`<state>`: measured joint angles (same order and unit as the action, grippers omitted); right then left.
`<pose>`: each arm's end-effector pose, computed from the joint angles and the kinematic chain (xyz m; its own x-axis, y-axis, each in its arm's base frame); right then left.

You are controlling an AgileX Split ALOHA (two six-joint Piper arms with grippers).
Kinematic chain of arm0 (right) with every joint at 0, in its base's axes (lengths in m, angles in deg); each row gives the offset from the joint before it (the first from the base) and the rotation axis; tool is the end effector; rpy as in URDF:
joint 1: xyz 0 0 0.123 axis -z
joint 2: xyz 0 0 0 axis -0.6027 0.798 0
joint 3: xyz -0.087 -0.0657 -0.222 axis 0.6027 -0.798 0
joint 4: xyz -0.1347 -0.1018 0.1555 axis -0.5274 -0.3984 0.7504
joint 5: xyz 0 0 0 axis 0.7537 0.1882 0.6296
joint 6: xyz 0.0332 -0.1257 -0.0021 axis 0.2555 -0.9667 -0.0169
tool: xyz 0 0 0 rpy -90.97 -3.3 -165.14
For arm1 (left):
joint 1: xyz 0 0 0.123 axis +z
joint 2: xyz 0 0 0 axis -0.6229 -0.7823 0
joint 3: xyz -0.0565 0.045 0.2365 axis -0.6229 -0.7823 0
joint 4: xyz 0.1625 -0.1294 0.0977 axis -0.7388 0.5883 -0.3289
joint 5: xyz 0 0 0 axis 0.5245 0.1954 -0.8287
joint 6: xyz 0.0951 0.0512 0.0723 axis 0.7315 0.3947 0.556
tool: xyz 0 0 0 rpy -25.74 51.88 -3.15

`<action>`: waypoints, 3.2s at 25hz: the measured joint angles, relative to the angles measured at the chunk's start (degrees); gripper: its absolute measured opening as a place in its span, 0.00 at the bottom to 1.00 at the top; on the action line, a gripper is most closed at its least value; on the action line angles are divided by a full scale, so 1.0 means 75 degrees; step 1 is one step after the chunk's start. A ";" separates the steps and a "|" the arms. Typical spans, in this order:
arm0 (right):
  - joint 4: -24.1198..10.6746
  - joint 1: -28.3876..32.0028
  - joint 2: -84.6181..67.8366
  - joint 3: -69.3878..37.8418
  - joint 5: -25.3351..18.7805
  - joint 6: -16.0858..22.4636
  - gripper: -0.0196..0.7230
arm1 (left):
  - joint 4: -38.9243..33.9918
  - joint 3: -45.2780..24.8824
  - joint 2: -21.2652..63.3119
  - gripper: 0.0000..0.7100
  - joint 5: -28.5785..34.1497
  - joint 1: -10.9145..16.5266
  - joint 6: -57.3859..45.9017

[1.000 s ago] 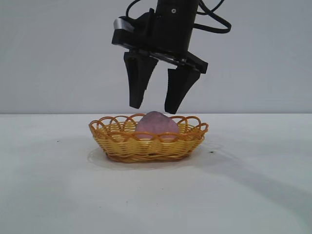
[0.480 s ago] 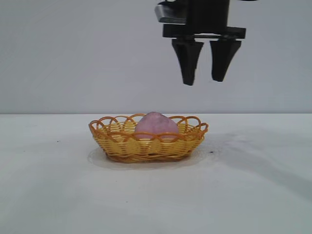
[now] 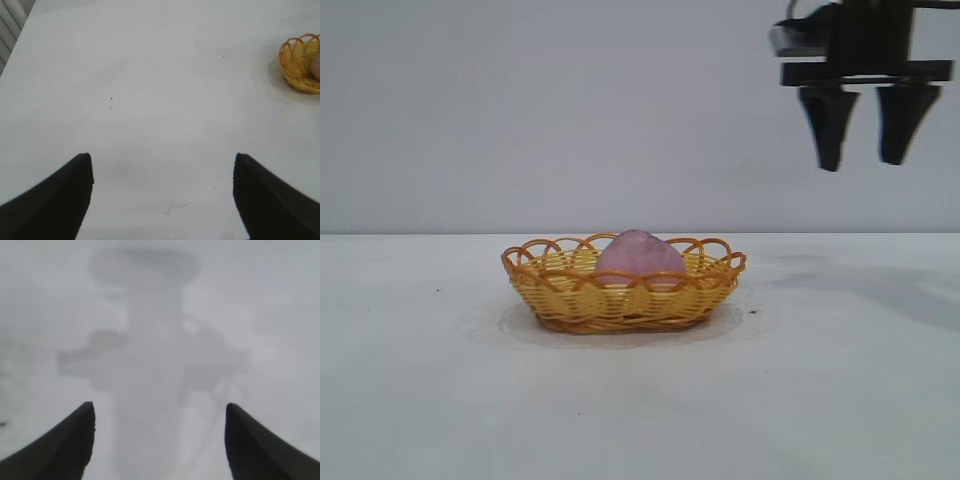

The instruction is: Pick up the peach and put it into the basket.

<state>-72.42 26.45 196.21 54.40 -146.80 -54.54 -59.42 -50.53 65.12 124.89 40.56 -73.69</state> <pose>0.4087 0.0762 0.1595 -0.9416 -0.2988 -0.1553 -0.2993 0.9539 -0.0208 0.0435 -0.0024 0.2378 -0.5072 0.0009 -0.8618 0.0002 1.0000 0.0009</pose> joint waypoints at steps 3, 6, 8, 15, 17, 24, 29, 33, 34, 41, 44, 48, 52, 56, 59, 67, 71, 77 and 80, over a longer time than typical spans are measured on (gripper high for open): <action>0.0095 0.0502 -0.0060 0.0000 0.0000 0.0018 0.66 | 0.0000 0.0000 0.0000 0.78 0.0000 0.0000 0.0000; 0.0144 0.0863 -0.0200 0.0000 0.0000 0.0018 0.66 | 0.0000 0.0000 0.0000 0.78 0.0000 0.0000 0.0000; 0.0211 0.1045 -0.0297 0.0000 0.0000 0.0018 0.66 | 0.0000 0.0000 0.0000 0.78 0.0000 0.0000 0.0000; 0.0306 0.1172 -0.0886 -0.0040 -0.0032 0.0018 0.66 | 0.0000 0.0000 0.0000 0.78 0.0000 0.0000 0.0000; 0.0255 0.1172 -0.1195 -0.0227 -0.0032 0.0018 0.66 | 0.0000 0.0000 0.0000 0.78 0.0000 0.0000 0.0000; 0.0251 0.1172 -0.2599 -0.1343 -0.0064 0.0018 0.66 | 0.0000 0.0000 0.0000 0.78 0.0000 0.0000 0.0000; 0.0145 0.1172 -0.3836 -0.2384 -0.0067 0.0037 0.66 | 0.0000 0.0000 0.0000 0.78 0.0000 0.0000 0.0000; 0.0140 0.1172 -0.4852 -0.3180 -0.0082 0.0081 0.66 | 0.0000 0.0000 0.0000 0.78 0.0000 0.0000 0.0000; 0.0170 0.1172 -0.5084 -0.3399 -0.0085 0.0086 0.66 | 0.0000 0.0000 0.0000 0.78 0.0000 0.0000 0.0000; 0.0621 0.1172 -0.7146 -0.5180 -0.0005 0.0158 0.66 | 0.0000 0.0000 0.0000 0.78 0.0000 0.0000 0.0000; 0.0652 0.1172 -0.8069 -0.6027 0.0159 0.0164 0.66 | 0.0000 0.0000 0.0000 0.78 0.0000 0.0000 0.0000; 0.0652 0.1172 -0.9185 -0.7181 0.0448 0.0176 0.66 | 0.0000 0.0000 0.0000 0.78 0.0000 0.0000 0.0000; 0.0638 0.1172 -1.0442 -0.8313 0.0706 0.0314 0.66 | 0.0000 0.0000 0.0000 0.78 0.0000 0.0000 0.0000; 0.0559 0.1172 -1.1891 -0.9305 0.0802 0.0400 0.66 | 0.0000 0.0000 0.0000 0.78 0.0000 0.0000 0.0000; 0.0481 0.1172 -1.3068 -0.9873 0.0995 0.0400 0.66 | 0.0000 0.0000 0.0000 0.78 0.0000 0.0000 0.0000; 0.0252 0.1089 -1.5690 -1.0587 0.0881 0.0664 0.66 | 0.0000 0.0000 0.0000 0.78 0.0000 0.0000 0.0000; 0.0222 0.0967 -1.6482 -1.0652 0.0747 0.0675 0.66 | 0.0000 0.0000 0.0000 0.78 0.0000 0.0000 0.0000; 0.0189 0.0894 -1.6579 -1.0656 0.0726 0.0709 0.66 | 0.0000 0.0000 0.0000 0.78 -0.0014 0.0000 0.0000; 0.0189 0.0896 -1.6579 -1.0656 0.0726 0.0724 0.66 | 0.0000 0.0000 0.0000 0.78 -0.0014 0.0000 0.0000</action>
<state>-71.00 33.17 71.87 -25.52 -141.35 -49.11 -59.42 -50.53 65.12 124.79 40.56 -73.69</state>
